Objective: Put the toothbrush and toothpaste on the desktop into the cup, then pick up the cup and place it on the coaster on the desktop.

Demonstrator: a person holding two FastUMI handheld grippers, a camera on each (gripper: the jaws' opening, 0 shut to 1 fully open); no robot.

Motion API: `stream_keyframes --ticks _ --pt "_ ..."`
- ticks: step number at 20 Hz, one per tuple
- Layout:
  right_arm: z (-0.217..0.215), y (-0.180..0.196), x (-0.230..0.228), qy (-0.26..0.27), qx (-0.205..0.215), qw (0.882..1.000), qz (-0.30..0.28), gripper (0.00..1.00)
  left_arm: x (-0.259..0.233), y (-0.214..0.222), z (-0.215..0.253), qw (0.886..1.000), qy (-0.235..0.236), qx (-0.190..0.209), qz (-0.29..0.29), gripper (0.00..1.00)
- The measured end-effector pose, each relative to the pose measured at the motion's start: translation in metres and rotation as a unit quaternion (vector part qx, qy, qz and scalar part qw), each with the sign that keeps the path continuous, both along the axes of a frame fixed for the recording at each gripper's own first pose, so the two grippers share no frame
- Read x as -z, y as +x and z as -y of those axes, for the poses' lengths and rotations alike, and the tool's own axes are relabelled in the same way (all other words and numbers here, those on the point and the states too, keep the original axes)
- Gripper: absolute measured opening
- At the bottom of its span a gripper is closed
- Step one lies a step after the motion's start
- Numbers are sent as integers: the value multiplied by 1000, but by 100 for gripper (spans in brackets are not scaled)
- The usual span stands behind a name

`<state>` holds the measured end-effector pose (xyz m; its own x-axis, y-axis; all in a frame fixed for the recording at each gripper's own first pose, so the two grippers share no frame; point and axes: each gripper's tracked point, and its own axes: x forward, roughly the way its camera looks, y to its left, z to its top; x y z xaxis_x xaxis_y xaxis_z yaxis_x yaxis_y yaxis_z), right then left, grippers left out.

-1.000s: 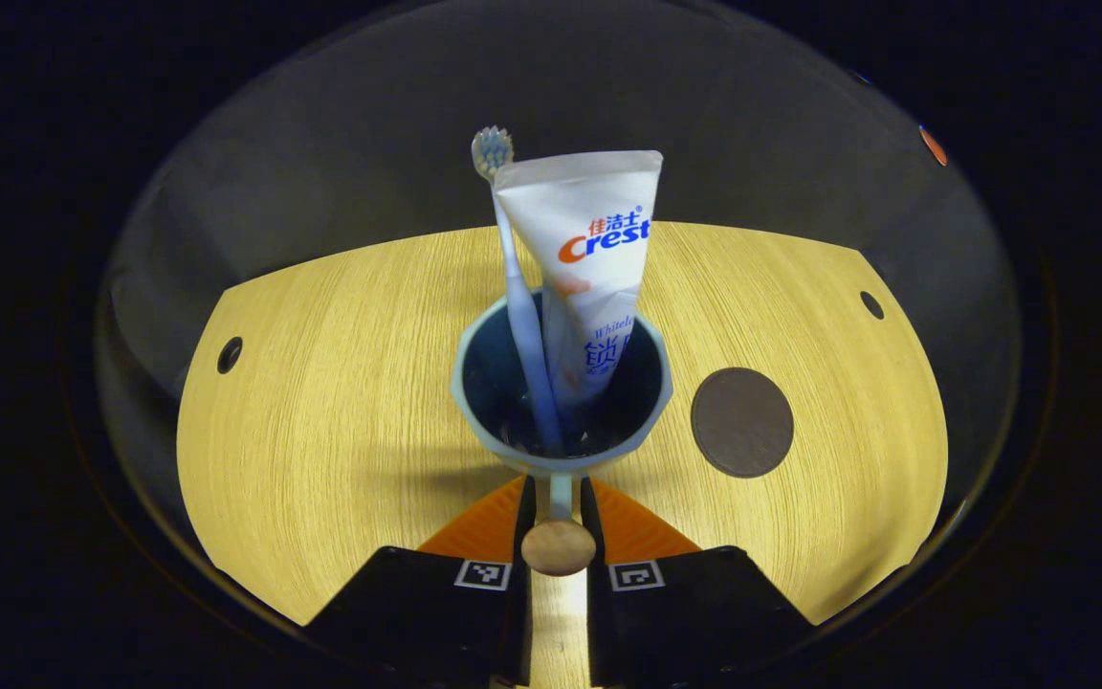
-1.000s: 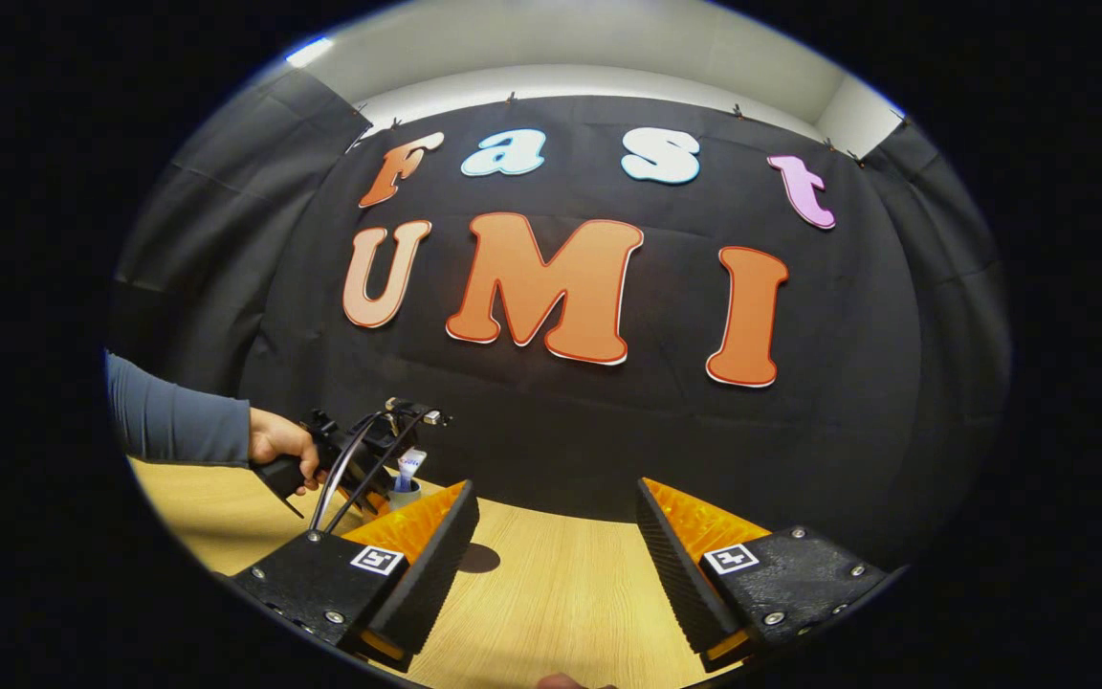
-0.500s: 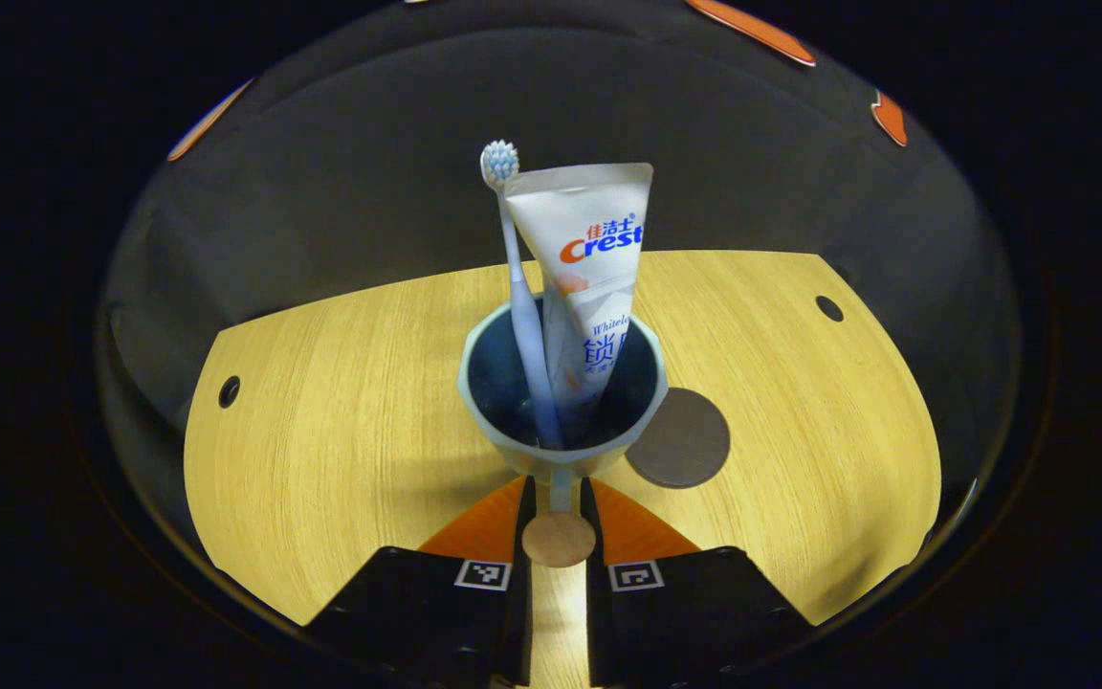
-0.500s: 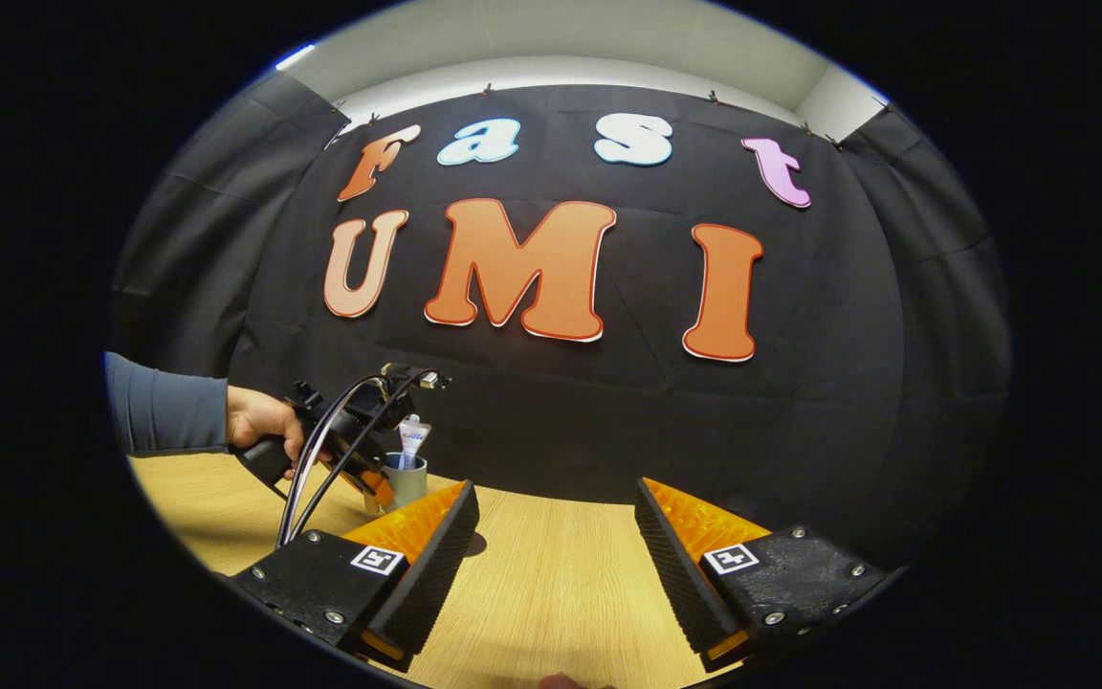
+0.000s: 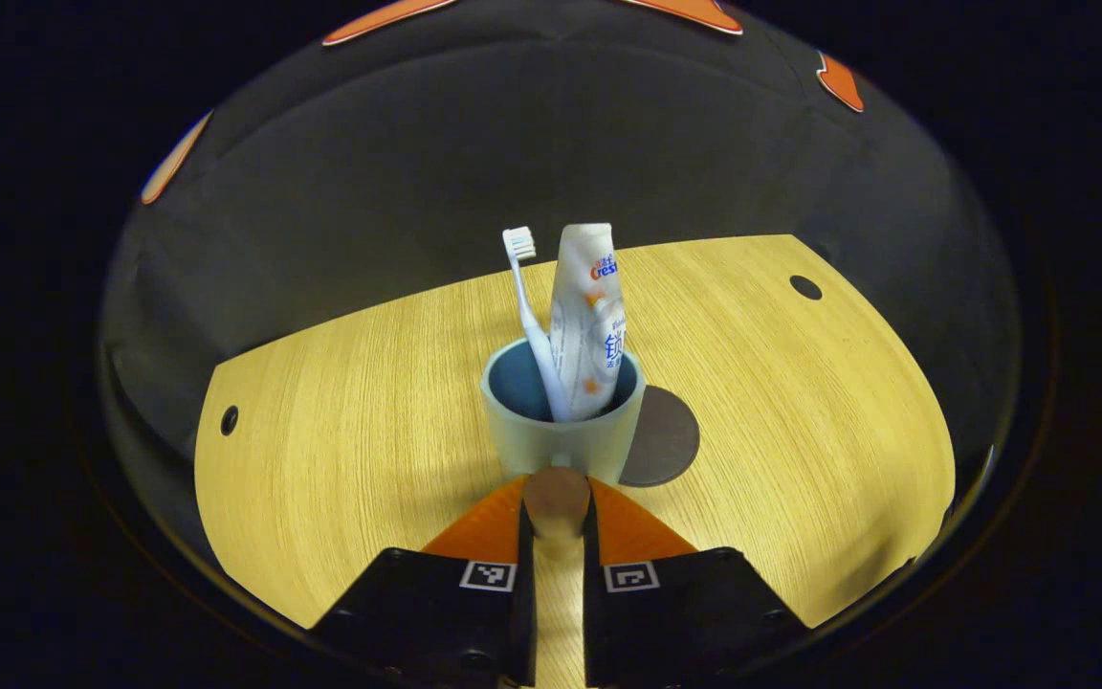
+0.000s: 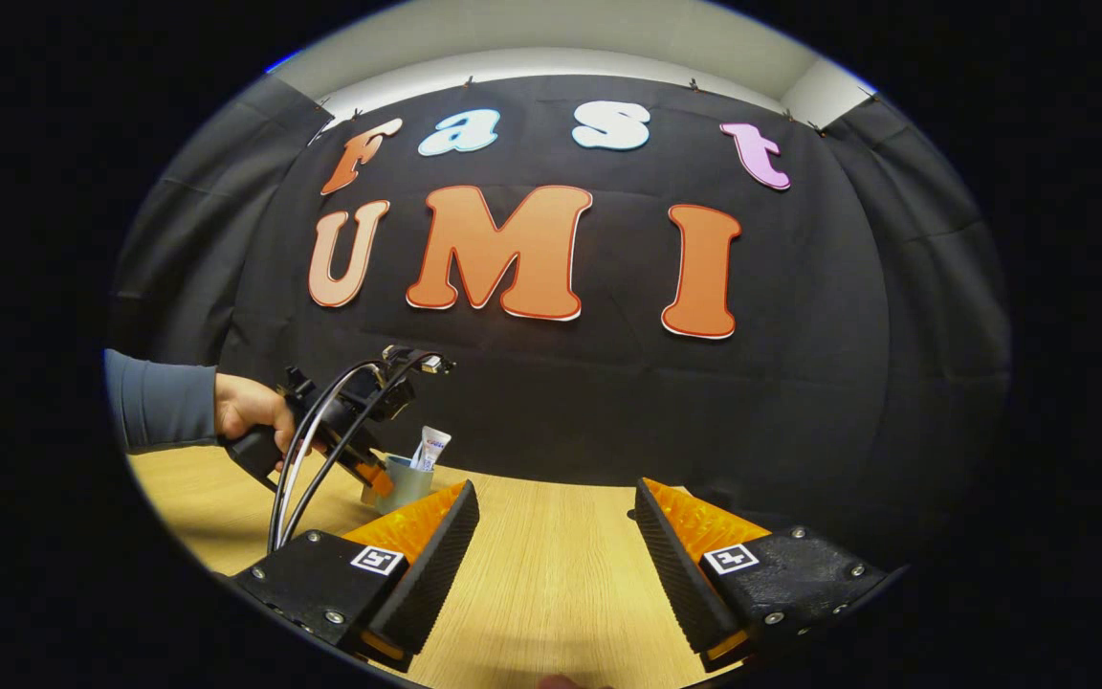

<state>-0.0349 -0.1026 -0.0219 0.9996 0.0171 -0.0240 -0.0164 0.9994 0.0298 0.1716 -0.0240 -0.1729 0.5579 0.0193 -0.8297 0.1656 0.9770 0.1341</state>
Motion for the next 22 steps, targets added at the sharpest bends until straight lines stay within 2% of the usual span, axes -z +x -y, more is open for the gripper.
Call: stream_keyframes --ticks 6,10,11,14,16,18,22 --pt "-14 3 2 5 -13 1000 2 98 52 17 -14 999 24 1 -35 22" --pt "-17 5 7 -4 -14 1000 -2 98 71 39 4 998 38 17 -49 41" --pt "-16 5 9 -5 -14 1000 -5 98 74 41 13 998 37 24 -50 37" --pt "-12 10 12 -4 -9 1000 -12 98 91 51 38 998 31 38 -42 37" --pt "-12 13 16 0 -9 1000 -17 98 83 54 36 998 25 51 -34 28" --pt "-13 16 19 3 -8 1000 -21 98 86 57 50 998 23 48 -30 21" --pt "-15 16 22 2 -10 1000 -23 98 98 67 53 999 8 32 -11 19"
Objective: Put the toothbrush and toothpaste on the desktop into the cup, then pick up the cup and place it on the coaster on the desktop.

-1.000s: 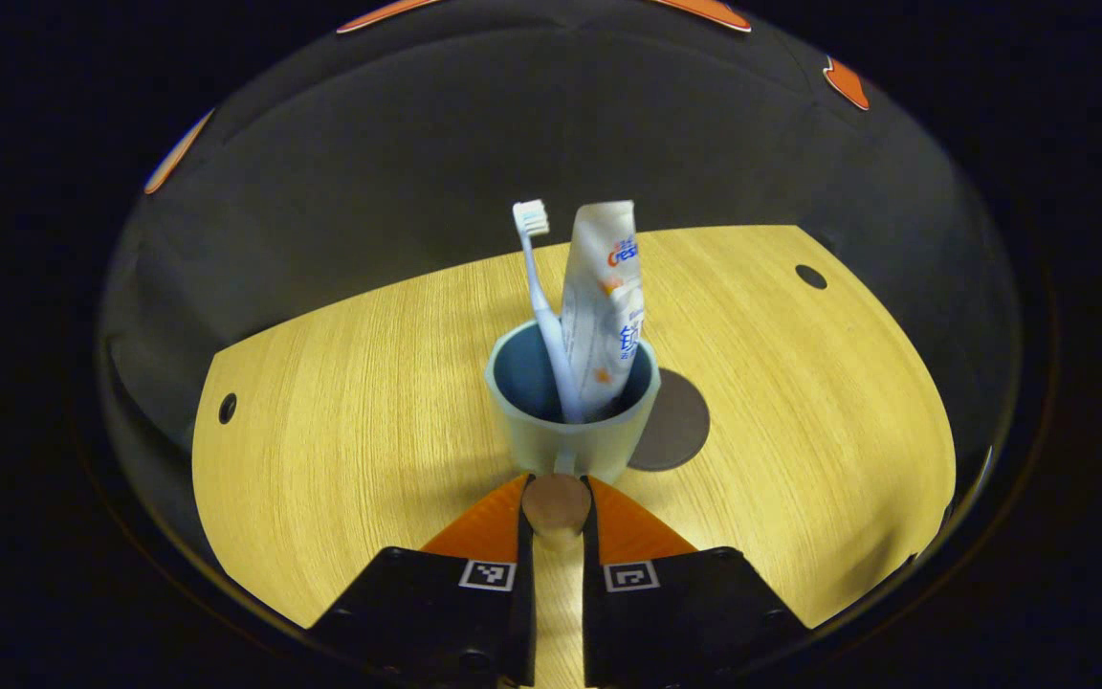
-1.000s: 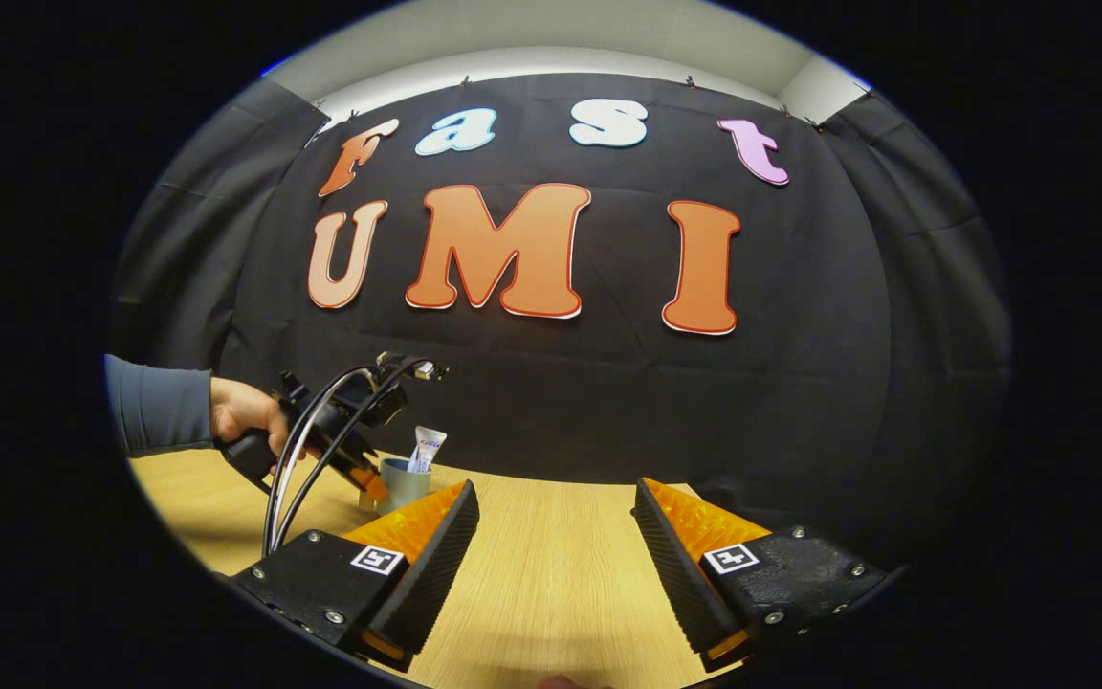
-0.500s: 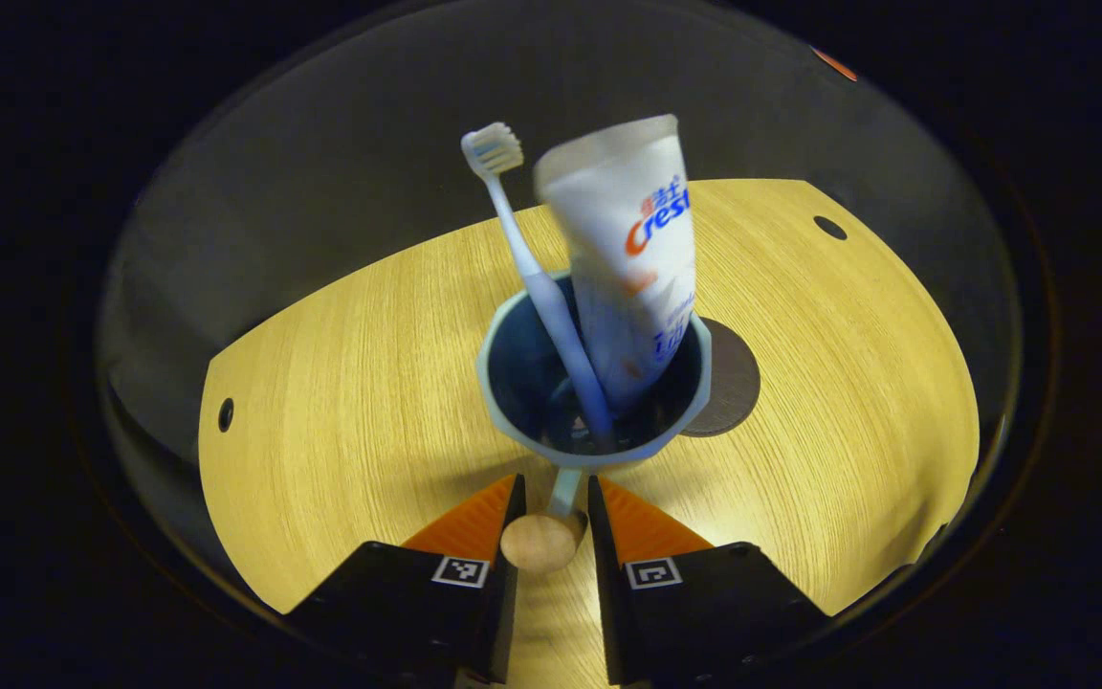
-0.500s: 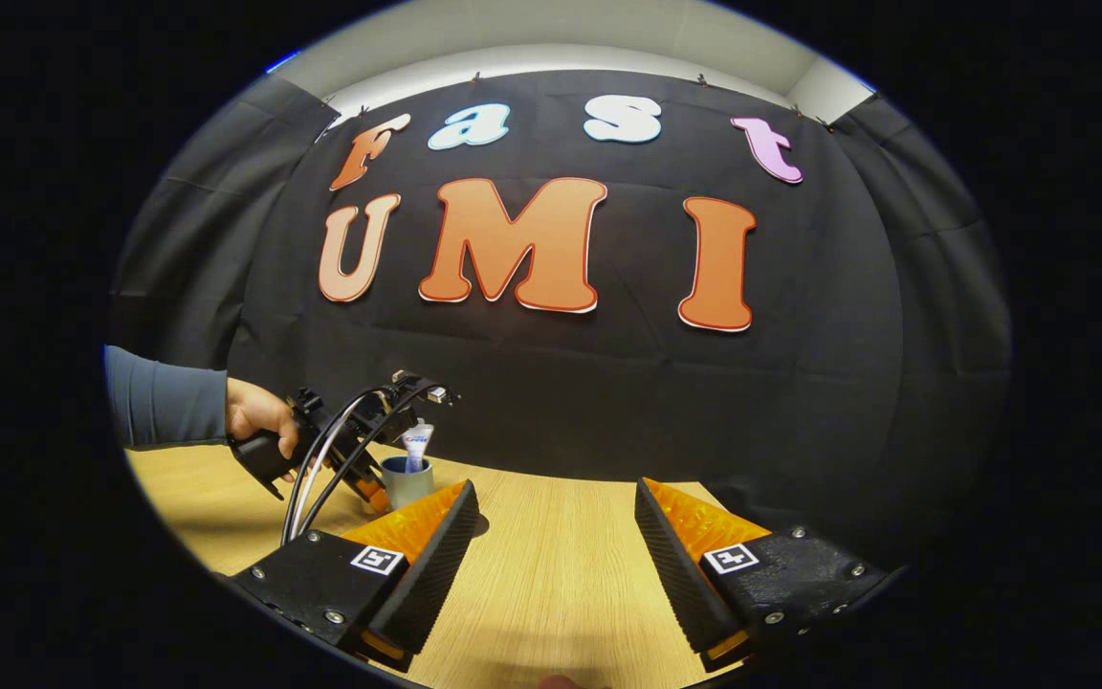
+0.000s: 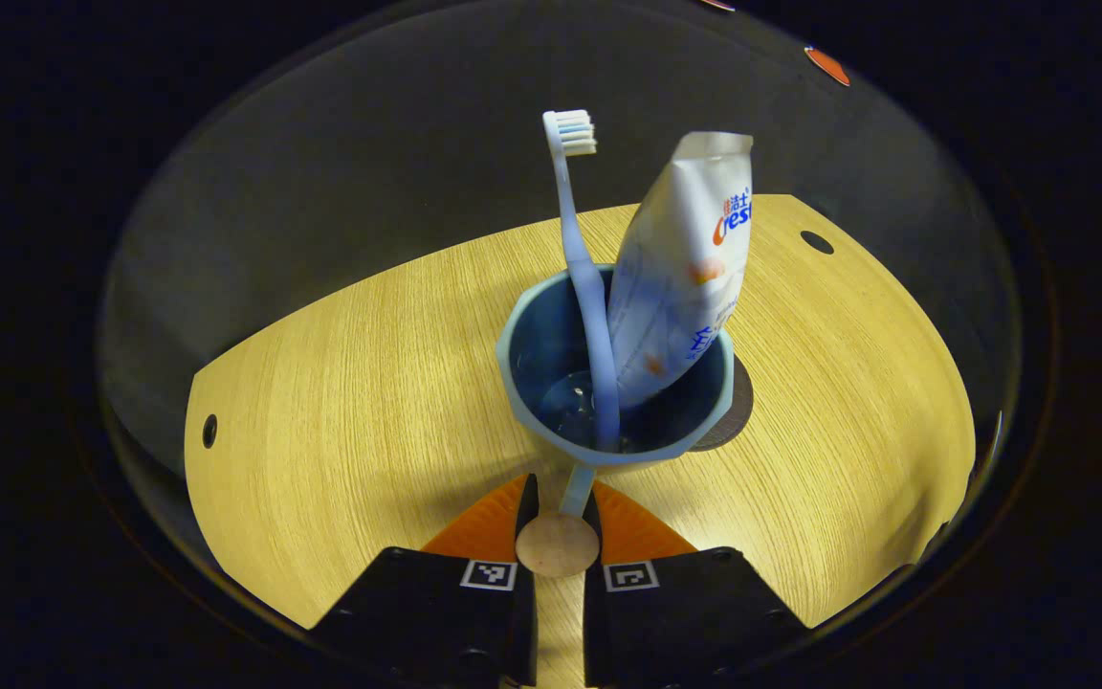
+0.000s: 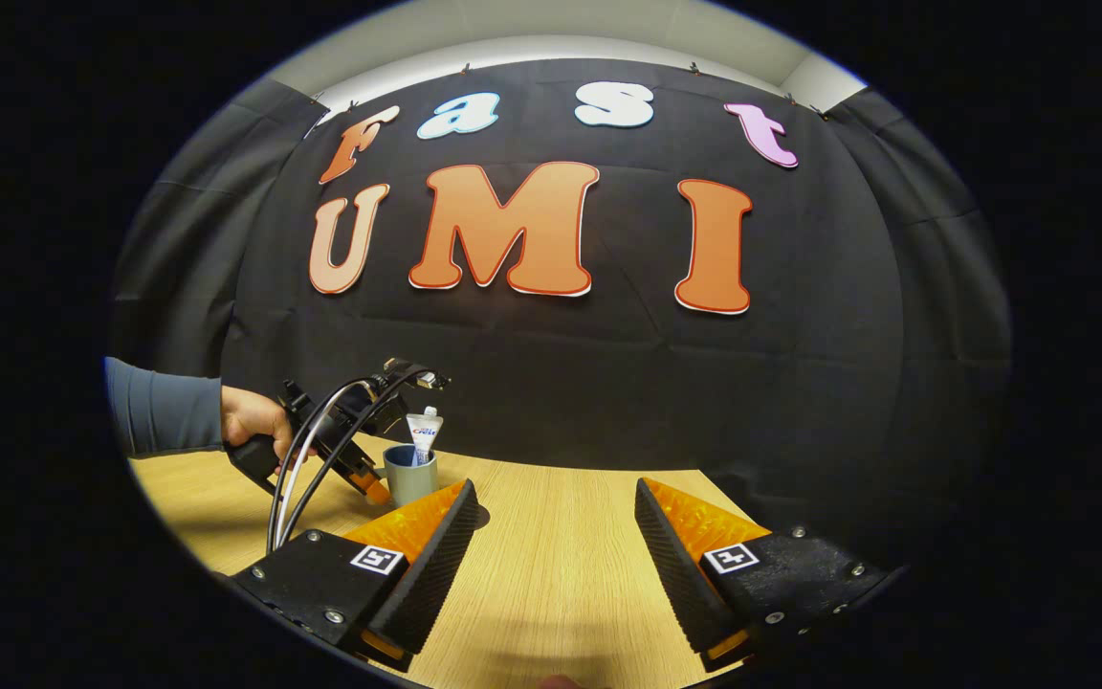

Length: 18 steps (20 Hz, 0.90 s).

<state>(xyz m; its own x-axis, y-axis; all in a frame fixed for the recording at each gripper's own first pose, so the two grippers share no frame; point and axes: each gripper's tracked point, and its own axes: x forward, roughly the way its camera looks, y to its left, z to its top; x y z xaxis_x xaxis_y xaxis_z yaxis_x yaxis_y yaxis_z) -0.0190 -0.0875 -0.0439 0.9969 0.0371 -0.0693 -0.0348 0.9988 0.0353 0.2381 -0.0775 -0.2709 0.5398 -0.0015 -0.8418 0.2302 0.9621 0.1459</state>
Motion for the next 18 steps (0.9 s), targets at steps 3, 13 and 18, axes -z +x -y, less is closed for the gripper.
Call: stream_keyframes --ticks 3,13,18 --pt "0 -1 0 -1 0 1000 1 98 -4 1 0 1000 -5 -6 11 18" --pt "2 -3 -1 -5 1 1000 2 98 -25 8 27 999 -26 6 38 18" --pt "2 -3 0 5 2 1000 -1 98 -21 8 32 998 -45 0 35 14"
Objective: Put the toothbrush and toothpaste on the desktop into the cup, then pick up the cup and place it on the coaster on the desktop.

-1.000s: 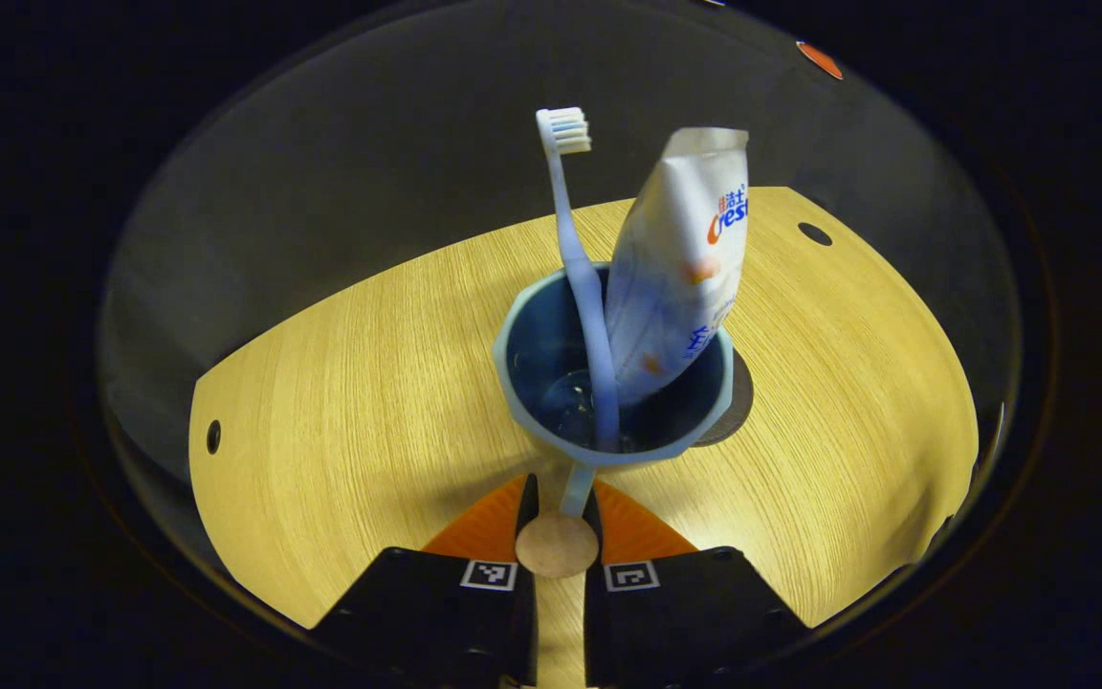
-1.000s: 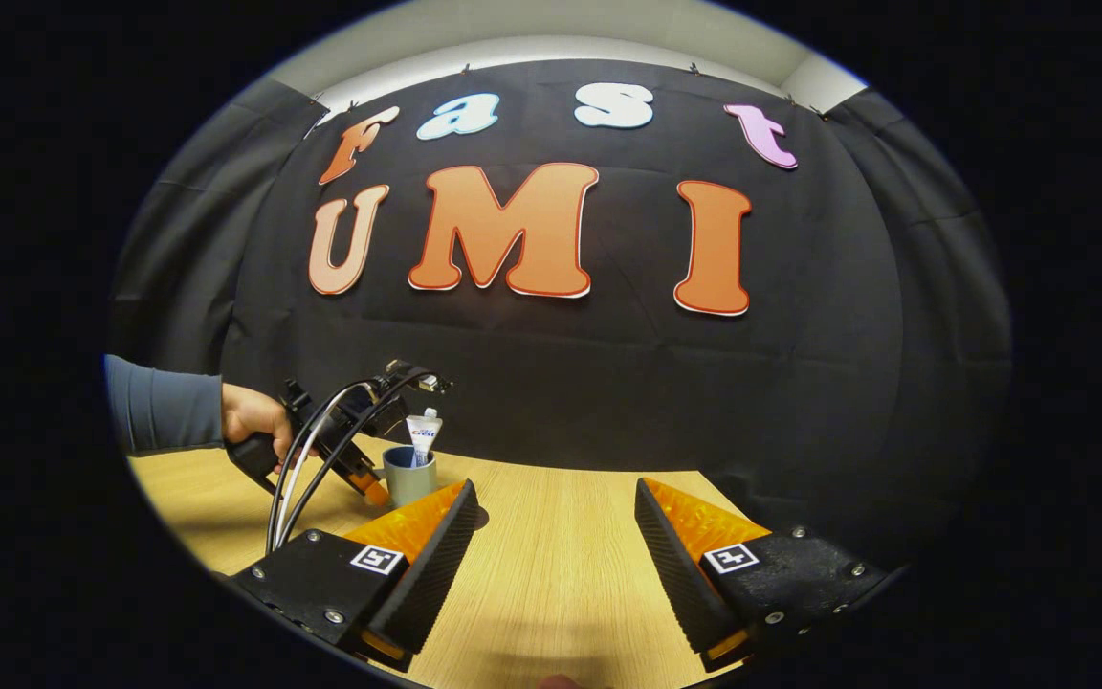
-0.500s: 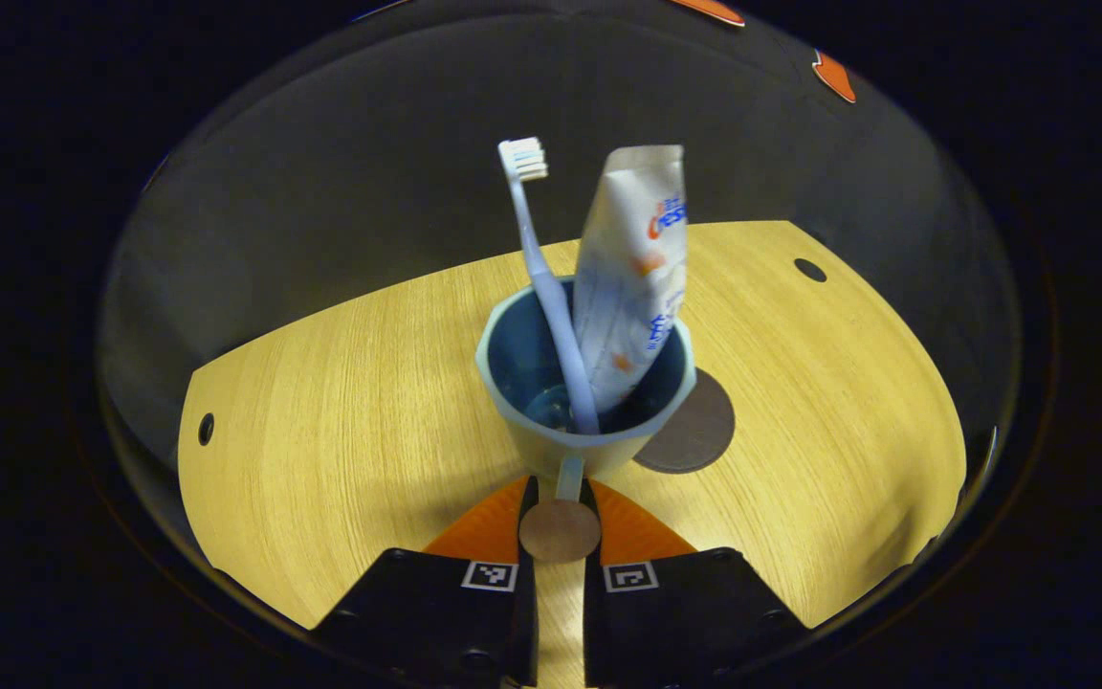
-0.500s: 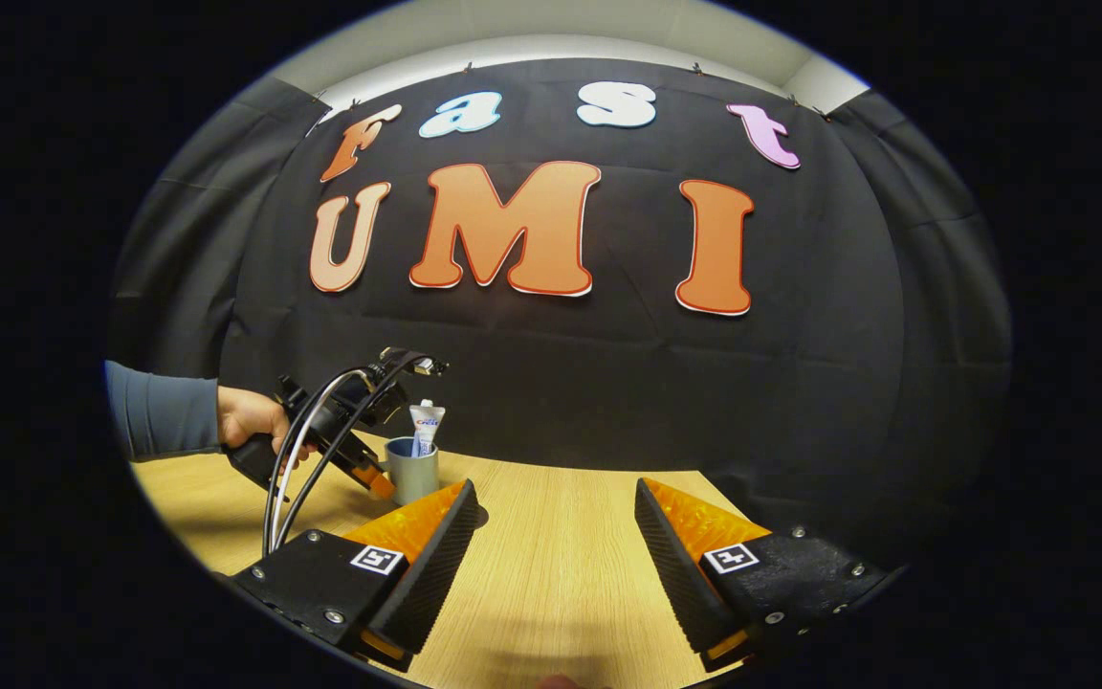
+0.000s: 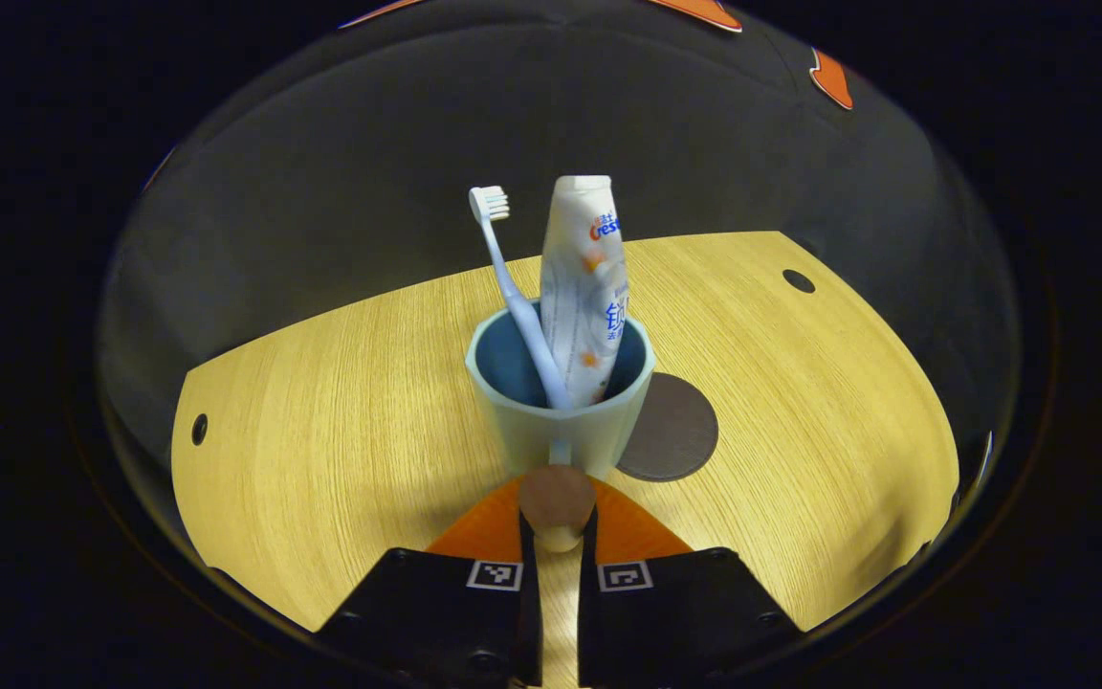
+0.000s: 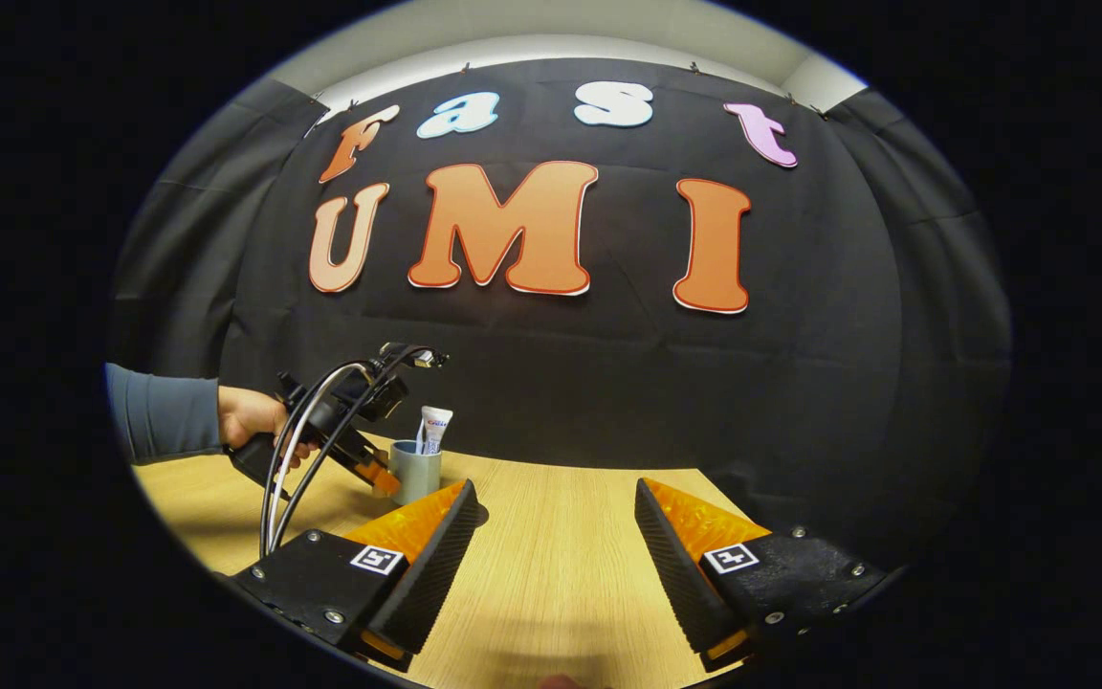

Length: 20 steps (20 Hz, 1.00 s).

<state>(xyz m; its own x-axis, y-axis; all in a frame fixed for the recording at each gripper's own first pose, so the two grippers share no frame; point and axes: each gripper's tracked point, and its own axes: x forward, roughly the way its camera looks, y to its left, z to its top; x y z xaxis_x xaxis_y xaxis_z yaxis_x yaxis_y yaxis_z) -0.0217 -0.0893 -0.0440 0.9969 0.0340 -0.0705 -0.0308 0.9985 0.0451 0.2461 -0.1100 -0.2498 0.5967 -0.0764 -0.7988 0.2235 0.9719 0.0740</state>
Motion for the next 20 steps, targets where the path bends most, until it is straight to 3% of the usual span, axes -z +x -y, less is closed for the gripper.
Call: stream_keyframes --ticks 11,20 --pt "-3 2 1 10 -1 1000 -1 98 4 8 10 997 -41 -32 56 11" --pt "-7 2 3 7 -4 1000 -4 98 -12 1 2 997 -22 -11 69 11"
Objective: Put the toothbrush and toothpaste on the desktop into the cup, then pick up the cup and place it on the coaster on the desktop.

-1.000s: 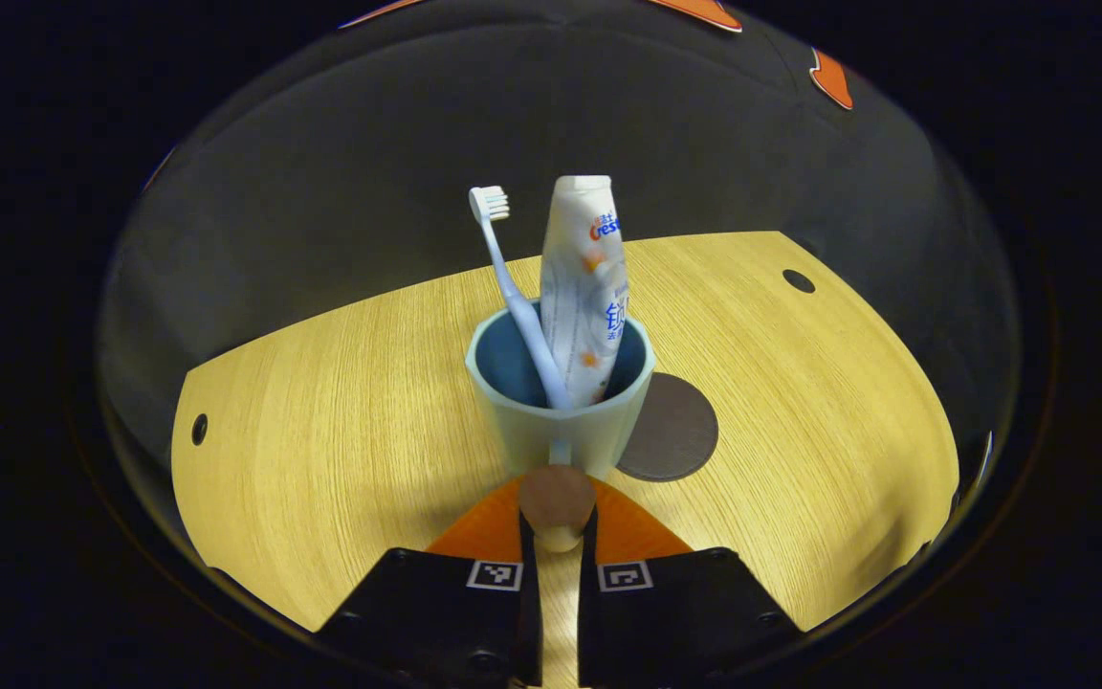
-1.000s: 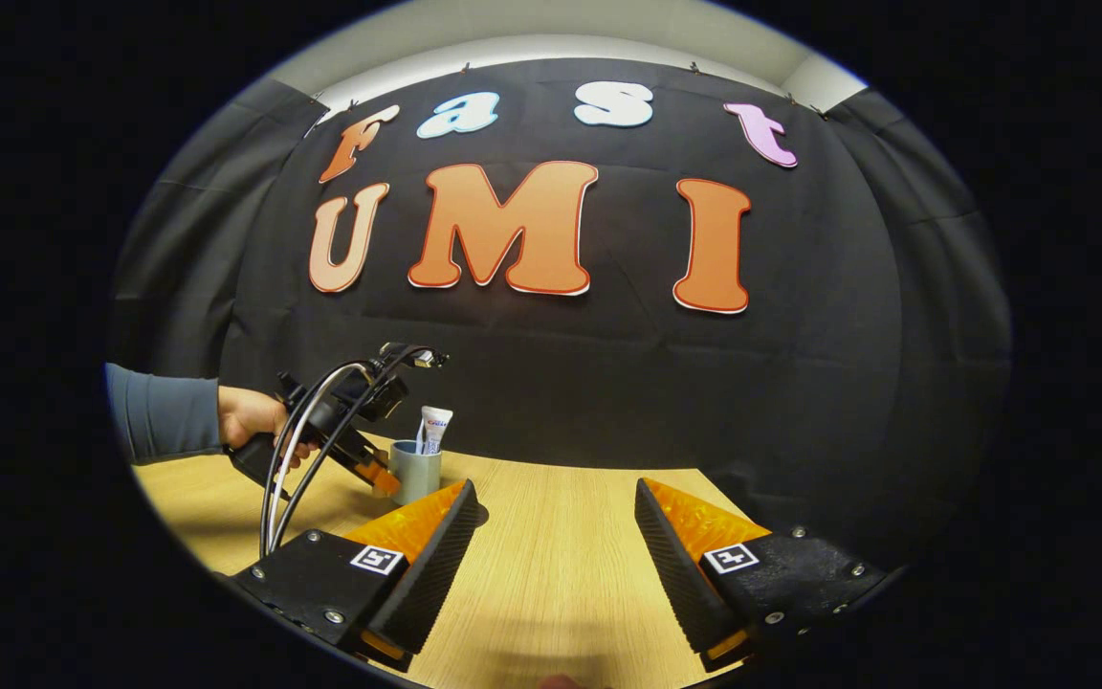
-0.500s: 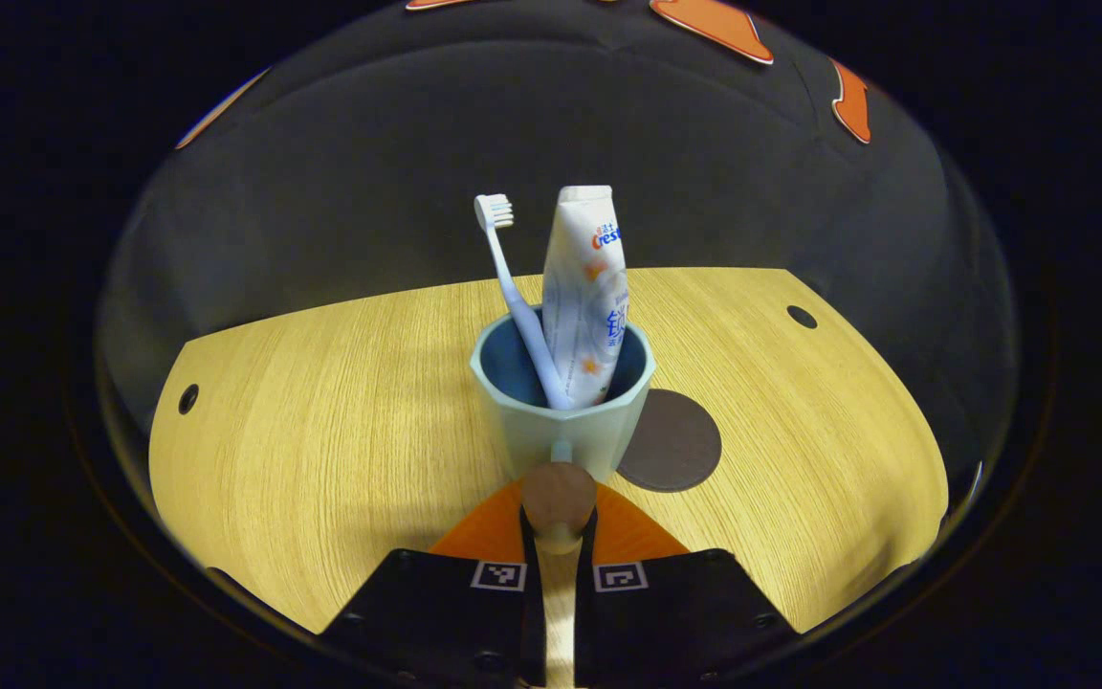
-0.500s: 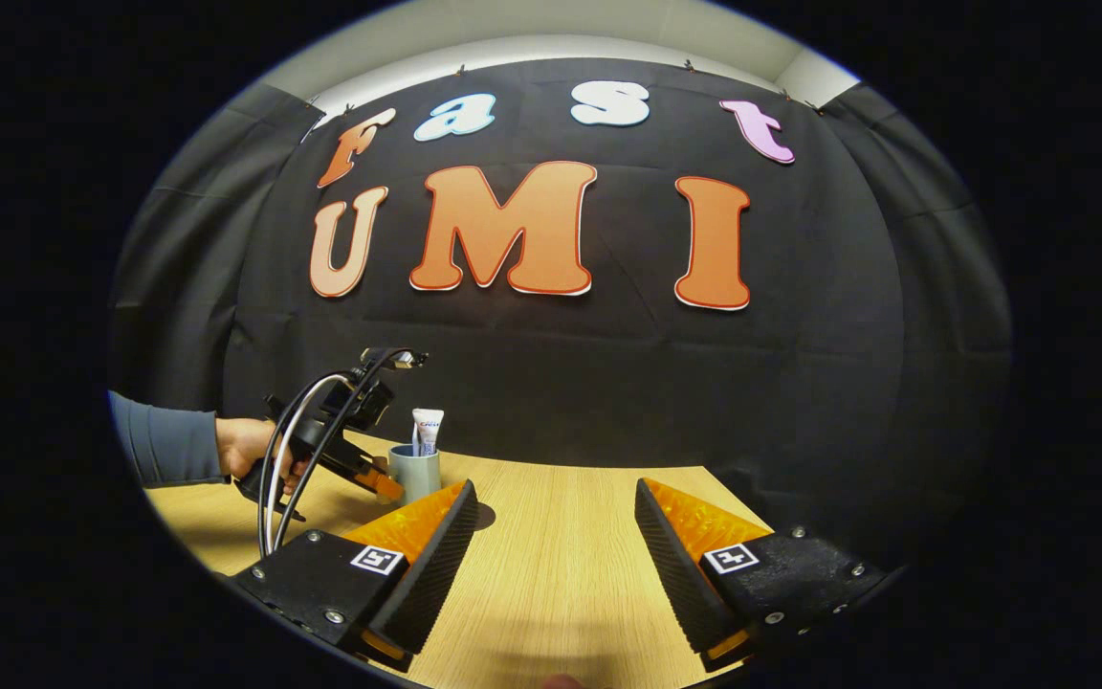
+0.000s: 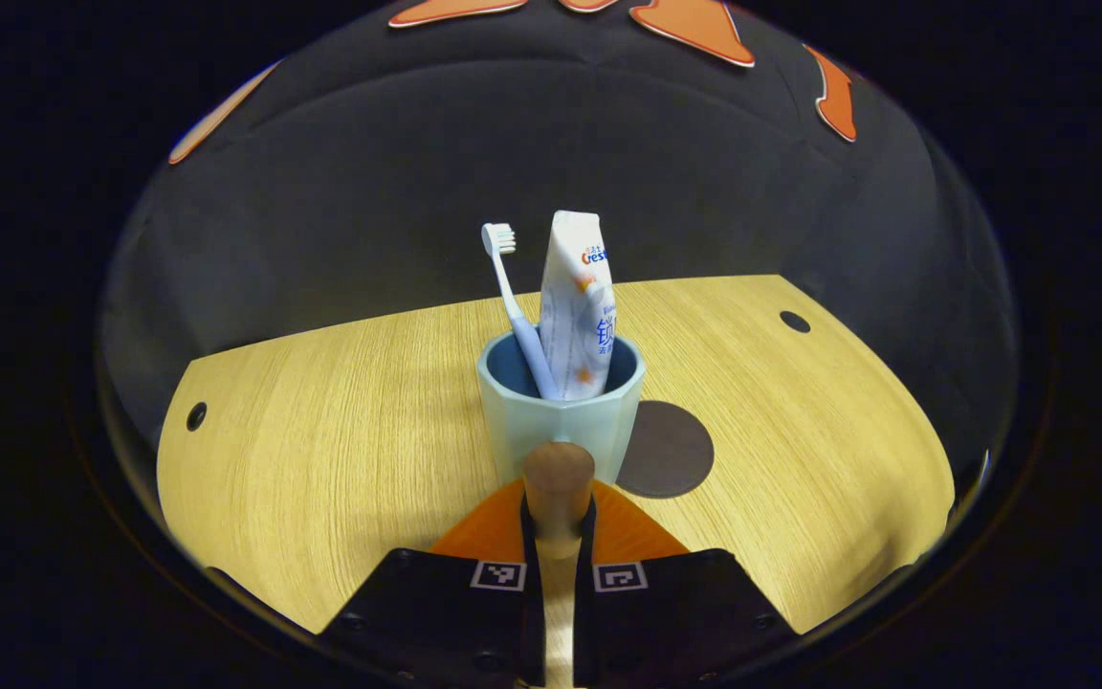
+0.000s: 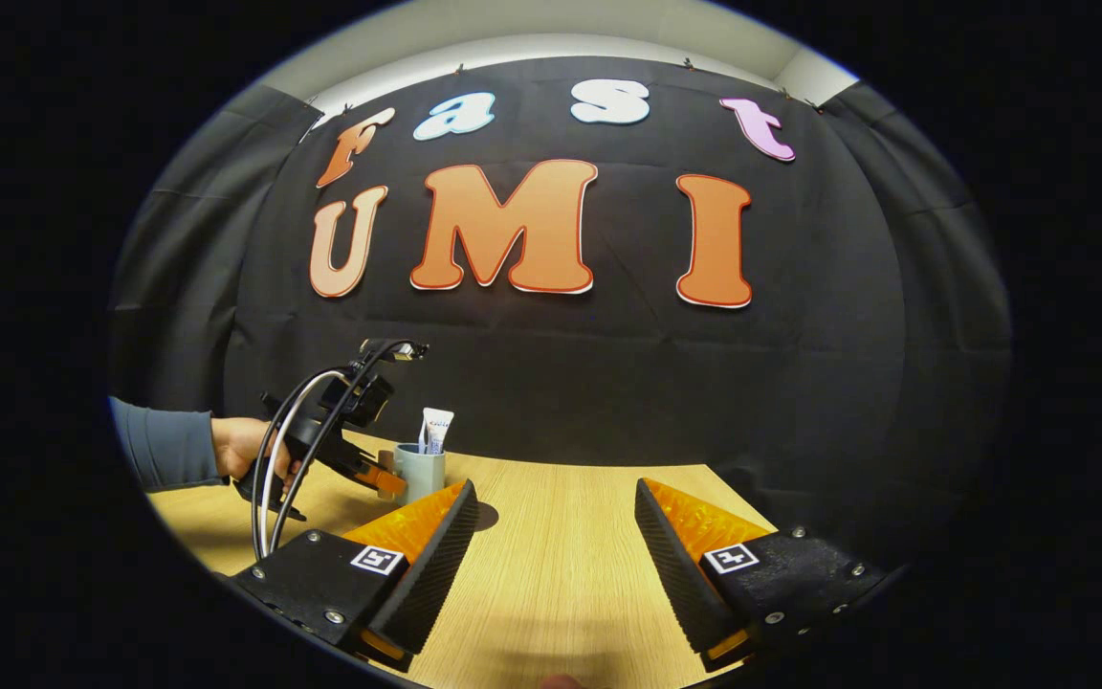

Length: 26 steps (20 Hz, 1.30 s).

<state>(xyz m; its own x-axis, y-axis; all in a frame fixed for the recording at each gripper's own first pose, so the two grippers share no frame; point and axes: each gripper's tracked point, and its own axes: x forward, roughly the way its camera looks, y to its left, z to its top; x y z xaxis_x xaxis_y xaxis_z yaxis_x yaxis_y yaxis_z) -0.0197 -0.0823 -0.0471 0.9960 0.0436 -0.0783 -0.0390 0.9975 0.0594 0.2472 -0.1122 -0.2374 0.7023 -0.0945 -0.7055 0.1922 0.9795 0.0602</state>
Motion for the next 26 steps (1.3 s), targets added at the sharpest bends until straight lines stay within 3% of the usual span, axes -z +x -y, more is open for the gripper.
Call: stream_keyframes --ticks 4,12,13,15,18,19,26 --pt "-3 2 2 0 -4 1000 -2 98 -1 1 -6 999 36 22 -25 12" --pt "-11 4 3 10 -12 1000 -2 98 40 30 -6 998 40 7 -47 20" --pt "-10 4 3 7 -12 1000 -1 98 38 28 -7 998 46 9 -48 31" --pt "-7 3 2 4 -8 1000 1 98 35 30 -4 996 68 16 -61 28" --pt "-1 3 2 8 -4 1000 -1 98 28 30 0 992 91 38 -85 52" --pt "2 4 4 6 0 1000 -2 98 24 30 2 990 92 42 -96 55" --pt "24 3 11 9 26 1000 -13 98 29 41 -3 973 135 82 -168 55"
